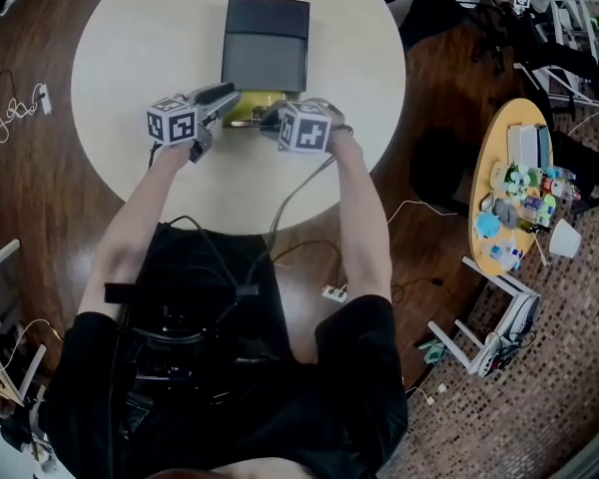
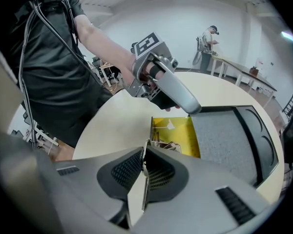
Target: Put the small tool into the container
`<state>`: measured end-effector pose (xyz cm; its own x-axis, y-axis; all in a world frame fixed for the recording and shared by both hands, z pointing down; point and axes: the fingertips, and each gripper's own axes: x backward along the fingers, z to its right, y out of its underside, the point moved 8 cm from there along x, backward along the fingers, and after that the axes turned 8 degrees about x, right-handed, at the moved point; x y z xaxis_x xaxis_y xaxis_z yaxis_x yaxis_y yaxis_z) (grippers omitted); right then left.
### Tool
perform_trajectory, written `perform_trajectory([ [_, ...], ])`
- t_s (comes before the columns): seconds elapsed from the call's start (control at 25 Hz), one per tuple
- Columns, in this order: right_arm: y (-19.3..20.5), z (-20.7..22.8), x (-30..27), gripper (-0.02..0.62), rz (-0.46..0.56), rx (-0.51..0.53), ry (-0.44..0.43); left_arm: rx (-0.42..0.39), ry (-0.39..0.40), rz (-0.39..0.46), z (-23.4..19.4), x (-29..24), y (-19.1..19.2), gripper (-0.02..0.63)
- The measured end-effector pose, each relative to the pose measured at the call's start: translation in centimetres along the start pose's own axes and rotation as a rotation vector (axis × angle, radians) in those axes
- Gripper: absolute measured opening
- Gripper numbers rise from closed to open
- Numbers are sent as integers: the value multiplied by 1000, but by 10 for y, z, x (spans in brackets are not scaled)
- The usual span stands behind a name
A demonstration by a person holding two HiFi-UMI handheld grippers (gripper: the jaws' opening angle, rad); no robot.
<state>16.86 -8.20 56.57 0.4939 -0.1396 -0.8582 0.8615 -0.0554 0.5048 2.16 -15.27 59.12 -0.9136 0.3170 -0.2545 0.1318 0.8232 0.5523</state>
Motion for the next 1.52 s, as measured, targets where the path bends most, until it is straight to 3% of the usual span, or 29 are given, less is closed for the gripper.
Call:
perform_trajectory([
  [0.64,2,-11,3,21,-18,-4,-15,46,-24,7,-6,7,12,120],
  [1.52,-1,-38,-5,23,-26,-13,-25,104,12,15,2,32,38,120],
])
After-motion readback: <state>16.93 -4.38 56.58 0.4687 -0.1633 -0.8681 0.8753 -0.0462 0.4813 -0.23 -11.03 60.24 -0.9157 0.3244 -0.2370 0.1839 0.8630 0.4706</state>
